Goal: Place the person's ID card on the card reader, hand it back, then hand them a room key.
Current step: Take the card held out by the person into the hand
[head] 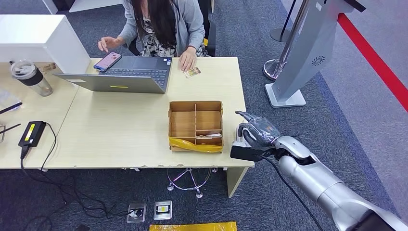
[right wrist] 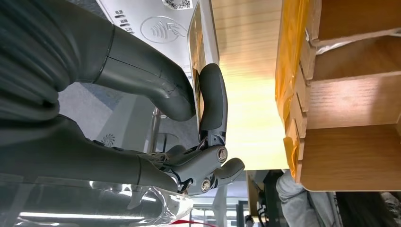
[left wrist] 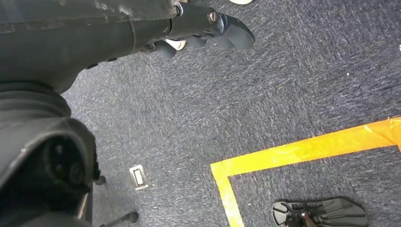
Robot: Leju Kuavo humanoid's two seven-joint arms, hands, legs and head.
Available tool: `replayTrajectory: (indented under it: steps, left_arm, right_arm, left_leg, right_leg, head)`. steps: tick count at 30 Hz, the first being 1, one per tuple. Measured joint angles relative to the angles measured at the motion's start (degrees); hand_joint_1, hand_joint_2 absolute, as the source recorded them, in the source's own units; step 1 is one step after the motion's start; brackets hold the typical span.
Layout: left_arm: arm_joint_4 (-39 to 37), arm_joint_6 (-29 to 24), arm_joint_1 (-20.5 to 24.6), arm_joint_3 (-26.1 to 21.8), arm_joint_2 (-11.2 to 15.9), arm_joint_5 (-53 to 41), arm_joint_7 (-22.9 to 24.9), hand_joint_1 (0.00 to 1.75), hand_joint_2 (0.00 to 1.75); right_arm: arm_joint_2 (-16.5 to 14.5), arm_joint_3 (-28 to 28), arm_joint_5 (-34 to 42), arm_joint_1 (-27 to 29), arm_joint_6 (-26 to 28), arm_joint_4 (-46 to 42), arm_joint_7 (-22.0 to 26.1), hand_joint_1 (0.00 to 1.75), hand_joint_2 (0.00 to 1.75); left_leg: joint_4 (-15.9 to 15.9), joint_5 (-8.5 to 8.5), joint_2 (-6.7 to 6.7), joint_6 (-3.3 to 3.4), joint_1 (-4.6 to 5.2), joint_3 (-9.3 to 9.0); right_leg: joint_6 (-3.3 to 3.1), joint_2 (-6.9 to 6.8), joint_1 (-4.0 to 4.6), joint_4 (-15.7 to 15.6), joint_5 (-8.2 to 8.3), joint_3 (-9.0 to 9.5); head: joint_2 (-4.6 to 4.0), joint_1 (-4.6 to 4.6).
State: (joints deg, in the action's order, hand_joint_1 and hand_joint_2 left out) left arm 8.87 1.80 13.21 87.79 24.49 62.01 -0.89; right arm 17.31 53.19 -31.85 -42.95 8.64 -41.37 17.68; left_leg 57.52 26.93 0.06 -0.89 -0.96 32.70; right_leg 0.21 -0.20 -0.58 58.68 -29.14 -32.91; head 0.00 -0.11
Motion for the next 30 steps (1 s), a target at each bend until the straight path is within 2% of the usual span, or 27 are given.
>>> replayTrajectory:
  steps: [7, 30]
  left_arm:
    - [0.0, 0.0, 0.1, 0.1, -0.1, 0.1, 0.1, 0.00, 0.00]
    - [0.0, 0.7, -0.5, 0.1, -0.1, 0.3, -0.5, 0.00, 0.00]
  right_arm:
    - [-0.4, 0.3, 1.0, -3.1, -0.8, 2.8, -0.2, 1.75, 1.75]
    - [-2.5, 0.3, 1.1, -3.0, 0.3, 10.8, 1.0, 1.75, 1.75]
  left_leg:
    - [0.0, 0.00, 0.00, 0.00, 0.01, 0.00]
    - [0.0, 0.00, 0.00, 0.00, 0.00, 0.00]
  right_leg:
    - [0.00, -0.01, -0.01, 0.0, 0.00, 0.00]
    - [0.00, 0.00, 0.00, 0.0, 0.00, -0.02]
  head:
    - [0.00, 0.01]
    - [0.00, 0.01]
